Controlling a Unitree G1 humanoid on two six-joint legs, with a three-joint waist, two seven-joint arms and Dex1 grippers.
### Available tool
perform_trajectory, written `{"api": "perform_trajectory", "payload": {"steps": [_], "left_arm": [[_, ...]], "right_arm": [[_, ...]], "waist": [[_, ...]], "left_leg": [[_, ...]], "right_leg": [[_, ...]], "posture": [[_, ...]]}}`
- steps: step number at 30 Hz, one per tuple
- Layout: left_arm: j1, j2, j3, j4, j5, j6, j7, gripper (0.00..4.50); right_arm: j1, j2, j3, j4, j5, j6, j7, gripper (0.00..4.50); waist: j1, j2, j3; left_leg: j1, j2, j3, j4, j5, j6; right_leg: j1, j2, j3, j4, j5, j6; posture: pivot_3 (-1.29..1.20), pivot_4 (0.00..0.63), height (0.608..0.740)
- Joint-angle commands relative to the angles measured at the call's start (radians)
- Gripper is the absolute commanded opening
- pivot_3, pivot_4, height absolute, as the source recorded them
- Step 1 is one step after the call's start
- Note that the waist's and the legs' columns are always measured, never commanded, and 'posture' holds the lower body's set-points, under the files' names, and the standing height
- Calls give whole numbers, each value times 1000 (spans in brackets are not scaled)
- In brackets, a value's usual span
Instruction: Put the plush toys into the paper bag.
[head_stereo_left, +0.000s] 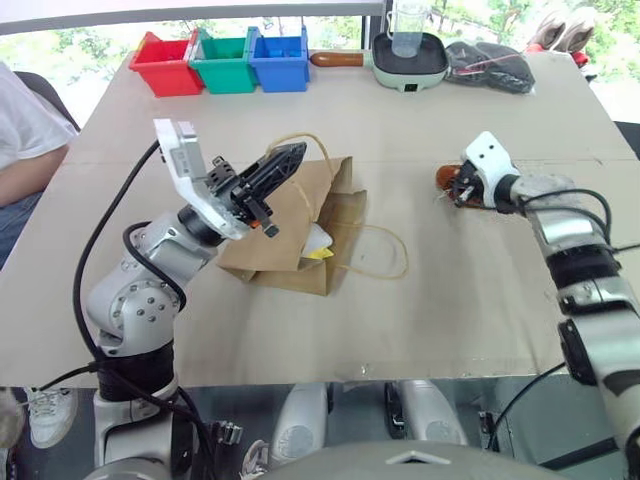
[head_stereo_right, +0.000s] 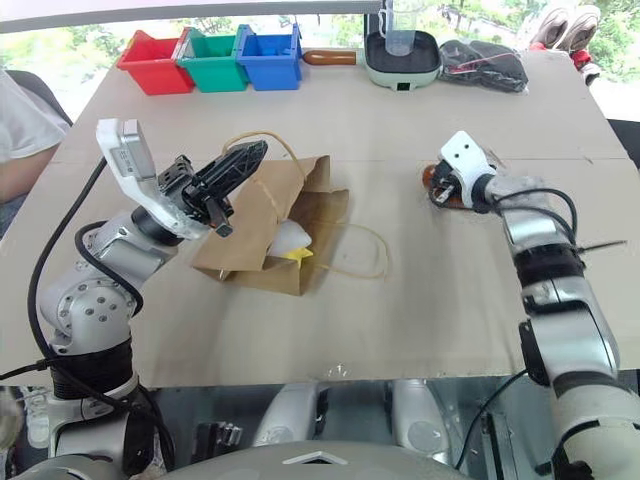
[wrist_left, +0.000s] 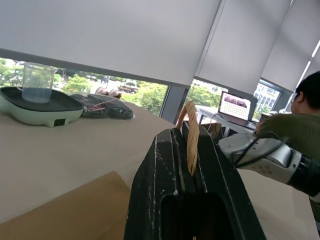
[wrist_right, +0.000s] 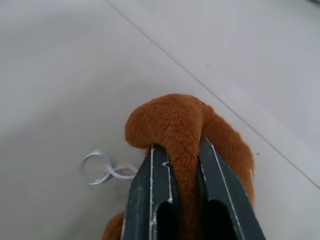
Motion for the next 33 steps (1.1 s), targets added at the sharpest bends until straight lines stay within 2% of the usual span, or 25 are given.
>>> {"api": "perform_trajectory", "payload": {"steps": [1, 3, 5, 8, 11, 16, 17, 19, 25, 27, 33], "left_arm": [[-30, -8, 10, -28, -45, 4, 5, 0], [-50, -16, 8, -17, -62, 13, 7, 0], [-72, -26, -1, -13, -73, 22, 7, 0], [-94, -36, -15, -15, -94, 36, 13, 0], [-101, -43, -29, -24, -100, 43, 18, 0], [-63, -50, -40, -67, -99, 42, 27, 0], [-51, -50, -38, -79, -102, 41, 32, 0], [-30, -48, -30, -99, -110, 41, 43, 0], [67, -21, 20, -133, -116, 26, 57, 0], [86, -9, 27, -138, -106, 19, 55, 0], [126, 31, 61, -122, -85, -10, 23, 0]], "right_arm": [[66, 52, 22, -444, 167, 32, 97, 18], [96, 94, 113, -574, 139, 48, 90, 18], [99, 146, 214, -576, 65, 22, 72, 18], [64, 211, 323, -454, -38, -75, 53, 18], [-3, 308, 375, -287, -69, -189, 53, 18], [-64, 386, 370, -43, -94, -343, 64, 18], [-70, 392, 358, -10, -89, -361, 68, 544], [-72, 399, 335, 27, -71, -380, 78, 918], [6, 377, 289, -27, -23, -372, 116, 3781], [39, 352, 294, -62, -32, -367, 136, 4455], [140, 286, 203, -358, 88, -55, 118, 4455]], "waist": [[-8, 1, 1], [-25, 3, 1], [-26, 2, 1], [-15, 2, 1], [-11, 2, 1], [-11, 2, 1], [-10, 2, 1], [-10, 2, 1], [-11, 2, 1], [-11, 2, 1], [-10, 2, 1]], "left_leg": [[0, 1, -1, 0, 0, 0], [1, 2, -2, 0, 0, 0], [3, 2, -3, -1, 0, 0], [4, 1, -3, 0, 0, -1], [3, -1, -2, 1, 0, -1], [3, -1, -3, 1, 3, -5], [3, -1, -3, 1, 3, -5], [2, -1, -3, 0, 3, -5], [2, 0, -3, 0, 2, -4], [2, 0, -3, 0, 2, -4], [2, 0, -4, 0, 0, -1]], "right_leg": [[-1, 0, 0, 0, 0, 0], [-1, 0, 2, 1, 0, 0], [-1, 1, 1, 2, 0, 0], [0, 3, -2, 2, 0, 0], [1, 1, -1, 2, 1, 1], [0, 1, 0, 0, 1, 2], [0, 1, 0, 0, 1, 2], [0, 1, 0, 0, 1, 2], [-1, 1, 1, 1, 1, 2], [-1, 1, 1, 1, 1, 2], [-1, 1, 1, 1, 1, 2]], "posture": [[0, 150, 740], [0, 150, 740], [0, 150, 740], [0, 150, 740], [0, 150, 740], [0, 150, 740], [0, 150, 740], [0, 150, 740], [0, 150, 740], [0, 150, 740], [0, 150, 740]]}}
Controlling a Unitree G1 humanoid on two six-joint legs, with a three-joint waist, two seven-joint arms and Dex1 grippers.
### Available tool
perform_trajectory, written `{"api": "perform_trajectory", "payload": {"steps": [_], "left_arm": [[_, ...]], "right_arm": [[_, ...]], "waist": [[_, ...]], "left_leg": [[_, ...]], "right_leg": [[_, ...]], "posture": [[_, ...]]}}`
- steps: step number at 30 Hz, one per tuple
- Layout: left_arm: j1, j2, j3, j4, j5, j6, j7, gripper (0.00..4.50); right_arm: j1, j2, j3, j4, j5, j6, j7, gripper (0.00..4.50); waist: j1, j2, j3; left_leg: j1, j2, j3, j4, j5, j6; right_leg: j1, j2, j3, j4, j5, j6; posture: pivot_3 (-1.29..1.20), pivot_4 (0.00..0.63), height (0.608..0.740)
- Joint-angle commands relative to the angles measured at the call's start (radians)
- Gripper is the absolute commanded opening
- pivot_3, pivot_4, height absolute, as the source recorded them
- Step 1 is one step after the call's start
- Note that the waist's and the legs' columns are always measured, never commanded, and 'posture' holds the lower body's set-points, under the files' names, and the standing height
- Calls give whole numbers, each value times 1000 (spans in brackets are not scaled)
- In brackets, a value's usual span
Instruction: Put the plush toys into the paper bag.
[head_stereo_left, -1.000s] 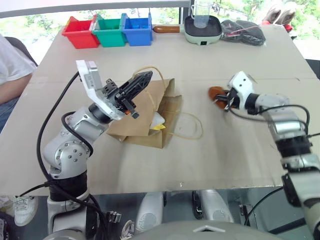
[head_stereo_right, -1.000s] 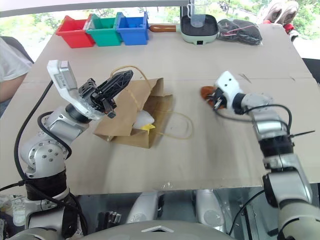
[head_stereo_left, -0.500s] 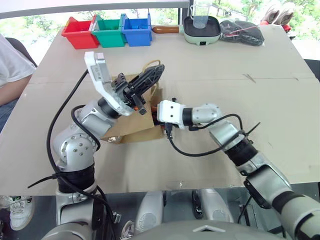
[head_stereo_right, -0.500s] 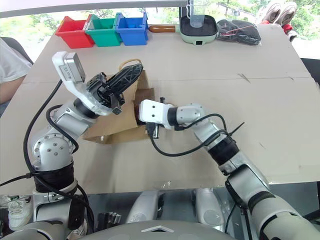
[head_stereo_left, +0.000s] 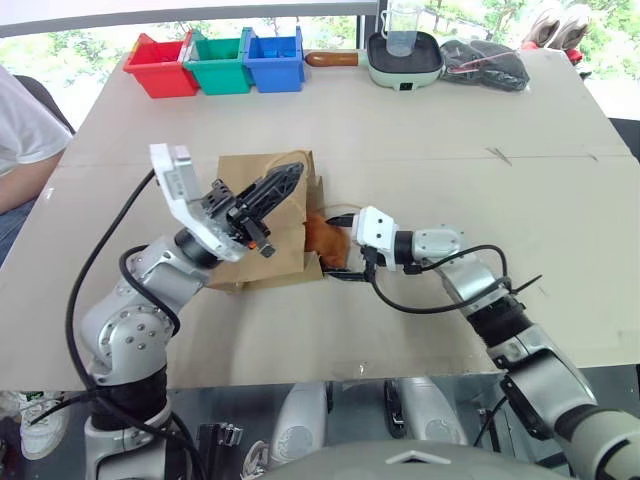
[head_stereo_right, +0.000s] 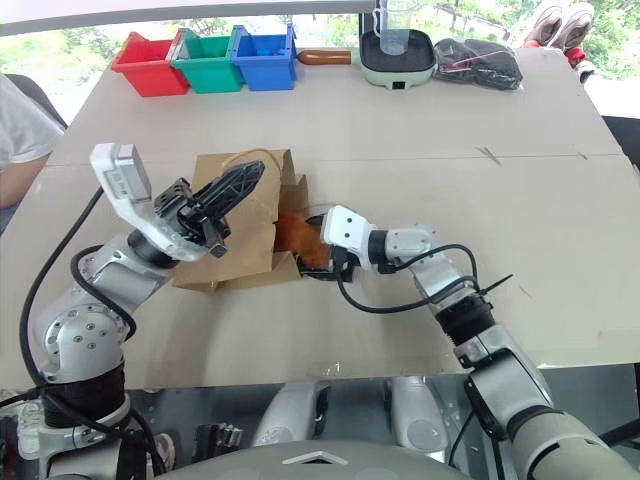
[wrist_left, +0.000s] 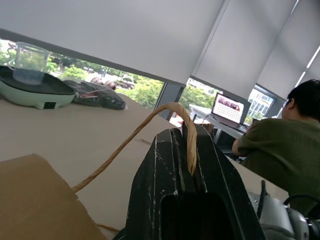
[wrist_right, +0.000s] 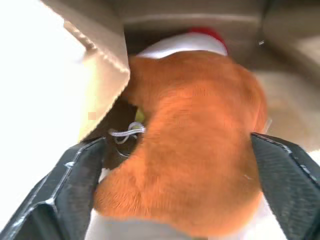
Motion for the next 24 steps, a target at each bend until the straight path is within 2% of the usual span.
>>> {"api": "perform_trajectory", "payload": {"steps": [1, 4, 11, 18, 24], "left_arm": [[0, 20, 32, -25, -2, -28, -26, 0], [-2, 28, 42, -10, -14, -26, -44, 0], [0, 47, 111, 19, -92, -13, -70, 0], [3, 81, 156, 37, -197, 25, -110, 0], [9, 99, 191, 34, -253, 35, -94, 0]], "right_arm": [[42, -42, -90, -237, 97, 229, -34, 4455], [108, -99, -168, -438, 180, 437, -81, 4455], [228, -147, -292, -591, 286, 749, -216, 4455], [204, -30, -388, -459, 408, 966, -326, 4455], [165, -12, -394, -359, 476, 1020, -308, 4455]], "waist": [[0, 0, 0], [9, 0, 0], [4, 0, 0], [-4, 0, 0], [-2, 0, 0]], "left_leg": [[0, 0, 0, 0, 0, 0], [0, 0, -1, 0, 0, 0], [0, 0, 0, -1, 0, 1], [0, -1, 2, -1, -1, 1], [0, -1, 2, -1, -1, 1]], "right_leg": [[0, 0, 0, 0, 0, 0], [0, 0, 0, 0, 0, 0], [0, 0, 0, 0, 0, 0], [0, 1, 1, 0, 0, 0], [0, 1, 0, -1, 0, 0]], "posture": [[0, 150, 740], [0, 150, 740], [0, 150, 740], [0, 150, 740], [0, 150, 740]]}}
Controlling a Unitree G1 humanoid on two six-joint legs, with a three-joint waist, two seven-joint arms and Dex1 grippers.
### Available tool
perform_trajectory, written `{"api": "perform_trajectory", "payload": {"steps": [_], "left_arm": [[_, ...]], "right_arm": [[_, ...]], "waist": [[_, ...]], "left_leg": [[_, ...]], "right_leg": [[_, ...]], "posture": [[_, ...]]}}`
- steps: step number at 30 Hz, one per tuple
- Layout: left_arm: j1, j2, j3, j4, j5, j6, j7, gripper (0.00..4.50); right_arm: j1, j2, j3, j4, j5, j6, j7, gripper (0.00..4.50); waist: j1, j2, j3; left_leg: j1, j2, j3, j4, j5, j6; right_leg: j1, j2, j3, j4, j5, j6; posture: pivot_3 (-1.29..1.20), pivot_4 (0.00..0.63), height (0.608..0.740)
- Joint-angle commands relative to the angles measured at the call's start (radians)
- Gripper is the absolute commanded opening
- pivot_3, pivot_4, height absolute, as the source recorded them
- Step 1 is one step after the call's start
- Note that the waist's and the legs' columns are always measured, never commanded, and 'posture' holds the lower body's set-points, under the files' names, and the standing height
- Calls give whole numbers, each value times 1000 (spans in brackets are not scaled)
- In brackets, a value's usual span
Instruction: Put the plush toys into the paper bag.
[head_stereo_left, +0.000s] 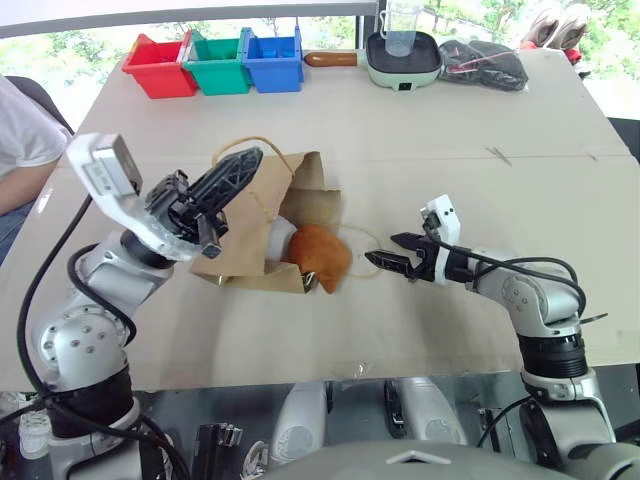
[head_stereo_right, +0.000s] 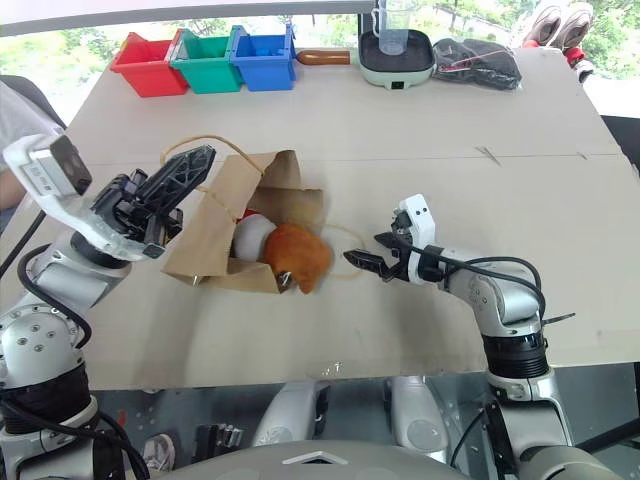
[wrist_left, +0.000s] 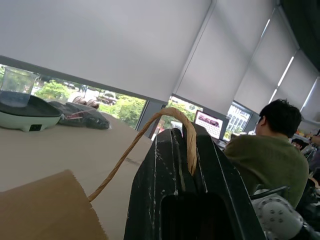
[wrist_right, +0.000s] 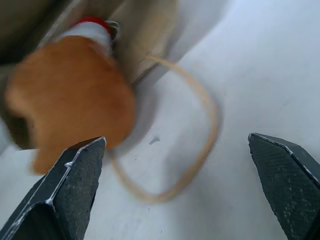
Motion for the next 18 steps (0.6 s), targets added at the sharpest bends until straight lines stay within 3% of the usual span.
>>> {"api": "perform_trajectory", "payload": {"steps": [1, 4, 7, 14, 18], "left_arm": [[7, 13, 43, -18, -34, -13, 2, 0], [12, 6, 46, -29, -31, -22, 14, 0], [17, -2, 49, -40, -31, -33, 29, 0], [30, -18, 39, -64, -27, -55, 60, 0], [32, -20, 37, -69, -27, -58, 69, 0]], "right_arm": [[-19, 15, -8, 39, 73, 51, 29, 4455], [-19, 0, 39, 60, 81, 64, 58, 4455], [-11, -18, 79, 52, 100, 73, 101, 3629], [22, -61, 199, -22, 136, 89, 175, 120], [36, -42, 220, -1, 131, 61, 165, 120]], "waist": [[-1, 0, 0], [-3, 0, 0], [-3, 0, 0], [-2, -1, -1], [-3, -2, -1]], "left_leg": [[0, 0, 0, 0, 0, 0], [0, 0, 0, 0, 0, 0], [1, 0, 1, 0, 0, 0], [0, 0, 0, 0, 0, 0], [1, 1, 0, 0, 0, 0]], "right_leg": [[0, 0, 0, 0, 0, 0], [0, 0, 0, 0, 0, 0], [0, 1, 0, 0, 0, 0], [0, 0, 1, 0, 0, 0], [0, 1, 0, 0, 0, 0]], "posture": [[0, 150, 740], [0, 150, 740], [0, 150, 740], [0, 150, 740], [0, 150, 740]]}}
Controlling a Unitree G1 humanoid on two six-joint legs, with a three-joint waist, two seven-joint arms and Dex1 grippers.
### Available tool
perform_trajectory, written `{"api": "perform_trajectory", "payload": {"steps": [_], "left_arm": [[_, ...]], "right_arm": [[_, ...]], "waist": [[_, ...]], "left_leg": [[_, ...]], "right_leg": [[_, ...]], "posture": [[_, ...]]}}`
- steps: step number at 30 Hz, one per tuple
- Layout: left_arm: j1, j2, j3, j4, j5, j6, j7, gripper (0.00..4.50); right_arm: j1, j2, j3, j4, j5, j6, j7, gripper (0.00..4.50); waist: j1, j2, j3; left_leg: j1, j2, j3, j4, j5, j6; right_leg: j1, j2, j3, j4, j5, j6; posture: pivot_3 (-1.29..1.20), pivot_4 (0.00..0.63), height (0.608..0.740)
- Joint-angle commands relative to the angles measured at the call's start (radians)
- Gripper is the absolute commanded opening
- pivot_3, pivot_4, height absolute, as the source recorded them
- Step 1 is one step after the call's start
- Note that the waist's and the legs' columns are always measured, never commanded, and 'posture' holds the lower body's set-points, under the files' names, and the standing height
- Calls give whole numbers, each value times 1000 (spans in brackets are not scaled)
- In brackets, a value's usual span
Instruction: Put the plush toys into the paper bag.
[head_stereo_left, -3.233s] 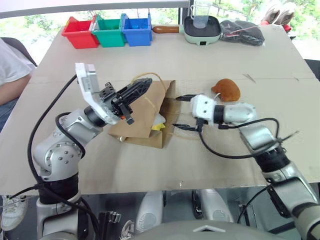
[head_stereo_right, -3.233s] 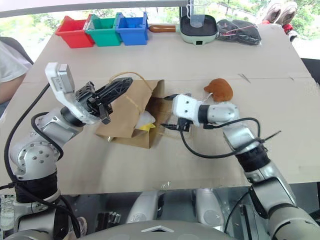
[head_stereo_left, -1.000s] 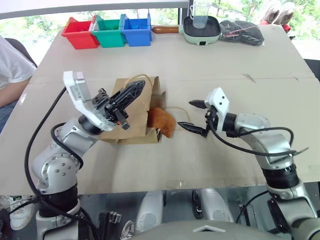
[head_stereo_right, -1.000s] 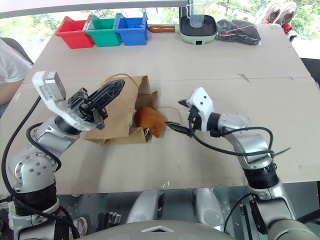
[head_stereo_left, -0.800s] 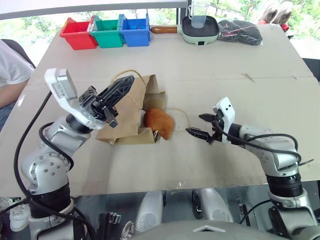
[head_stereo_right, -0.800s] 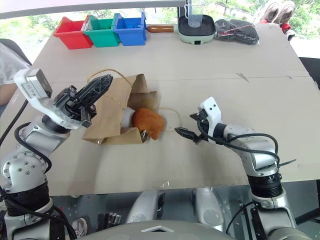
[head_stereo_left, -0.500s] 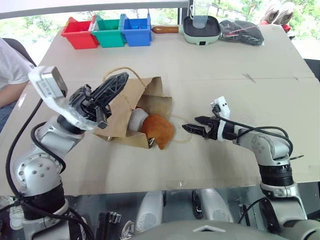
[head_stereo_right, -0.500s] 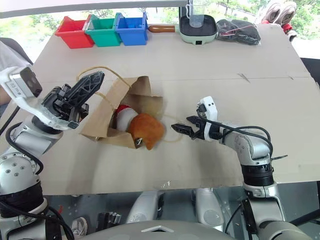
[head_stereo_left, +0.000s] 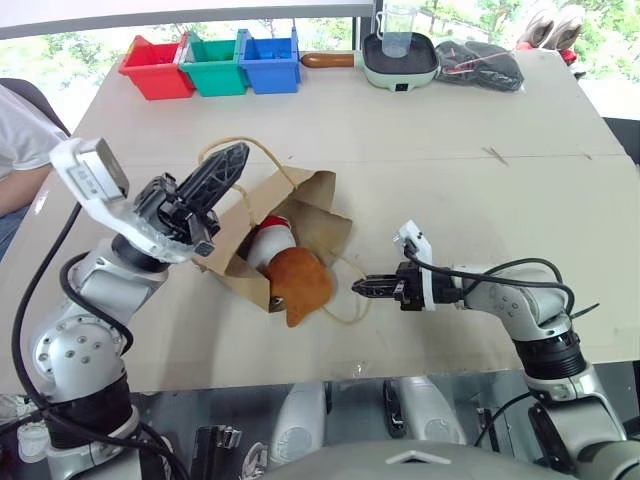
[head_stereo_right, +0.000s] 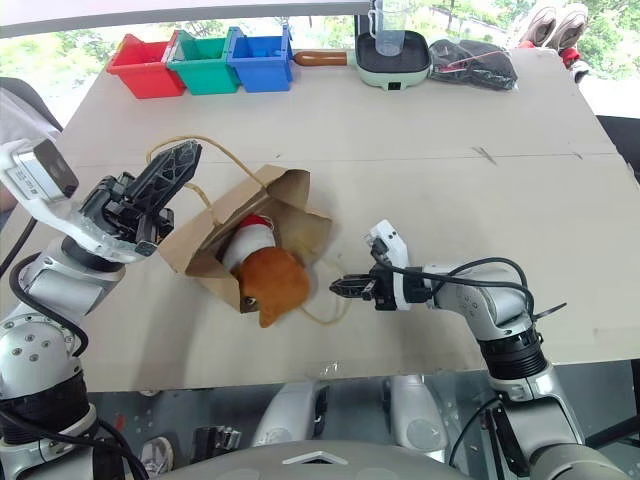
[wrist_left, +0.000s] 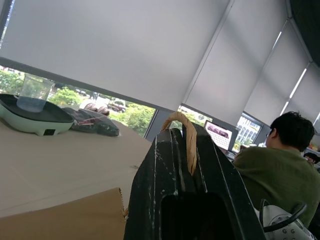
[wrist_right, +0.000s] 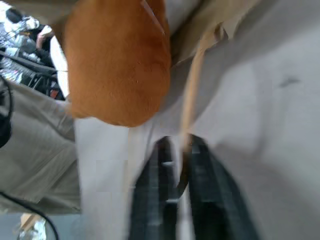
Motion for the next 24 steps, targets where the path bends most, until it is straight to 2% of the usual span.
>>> {"api": "perform_trajectory", "payload": {"steps": [1, 3, 6, 9, 12, 15, 17, 24], "left_arm": [[-6, 6, 21, -31, -13, -23, 6, 0], [-16, 7, 21, -21, -13, -24, 16, 0], [-48, 5, 6, 5, 3, -25, 49, 0], [-99, 0, 1, 42, 6, -16, 121, 0], [-140, 9, -7, 80, 15, 2, 173, 0], [-202, 11, -33, 148, 32, 45, 286, 0], [-235, 23, -58, 200, 44, 96, 337, 0], [-340, 42, -58, 338, 81, 148, 363, 0]], "right_arm": [[24, 33, 8, 5, 36, -6, 6, 120], [19, 50, -49, -14, 90, 11, 10, 120], [-16, 94, -210, -60, 260, 77, -7, 120], [-85, 150, -381, -79, 502, 141, -104, 120], [-164, 179, -479, -55, 754, 134, -287, 120], [-248, 161, -517, 1, 945, 76, -487, 120], [-298, 138, -533, 52, 1018, 27, -596, 120], [-370, 66, -542, 88, 1157, -117, -782, 120]], "waist": [[0, 0, 0], [0, 0, 0], [2, 1, 1], [4, 1, 1], [3, 1, 1], [2, 1, 1], [1, 1, 1], [-1, 1, 1]], "left_leg": [[0, 0, 0, 0, 0, 0], [0, 0, 0, 0, 0, 0], [0, 0, 0, 0, 0, 0], [-1, 0, 0, 0, 0, 0], [-1, -1, -1, 1, 0, 0], [-2, -1, -1, 0, 0, 0], [-2, -1, 0, 0, 0, 0], [-3, -1, 2, 0, 0, 0]], "right_leg": [[0, 0, 0, 0, 0, 0], [0, 0, 0, 0, 0, 0], [0, 0, 0, 0, 0, 0], [0, 0, 0, 0, 0, 0], [0, -1, -1, 0, 0, 0], [0, 0, -1, 0, 0, 0], [0, 0, -2, 0, 0, 0], [-2, 0, -1, 0, 0, 0]], "posture": [[0, 150, 740], [0, 150, 740], [0, 150, 740], [0, 150, 740], [0, 150, 740], [0, 150, 740], [0, 150, 740], [0, 150, 740]]}}
